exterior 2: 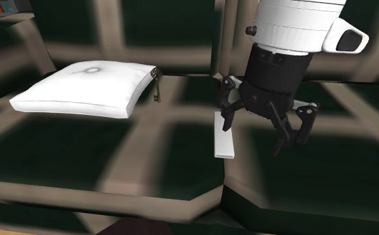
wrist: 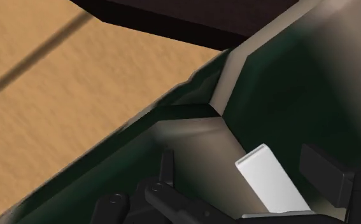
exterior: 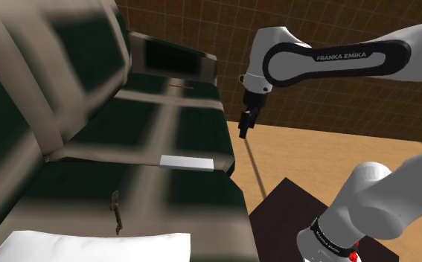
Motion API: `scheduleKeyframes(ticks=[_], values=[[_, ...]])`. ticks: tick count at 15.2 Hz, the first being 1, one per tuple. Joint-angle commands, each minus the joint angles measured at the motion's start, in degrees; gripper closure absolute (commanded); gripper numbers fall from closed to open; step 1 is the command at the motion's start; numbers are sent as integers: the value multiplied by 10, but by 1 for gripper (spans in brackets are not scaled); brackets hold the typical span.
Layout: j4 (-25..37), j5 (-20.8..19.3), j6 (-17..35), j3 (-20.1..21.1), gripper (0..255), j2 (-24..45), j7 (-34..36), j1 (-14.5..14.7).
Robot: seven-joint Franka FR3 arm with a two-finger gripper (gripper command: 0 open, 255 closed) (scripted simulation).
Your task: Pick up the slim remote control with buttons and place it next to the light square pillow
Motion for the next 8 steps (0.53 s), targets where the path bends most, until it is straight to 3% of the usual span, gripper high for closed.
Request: scheduleKeyframes(ticks=[1,8], values=[[1,3,32,6,0,27,-12,10],[49,8,123,33,0,149,-45,42]])
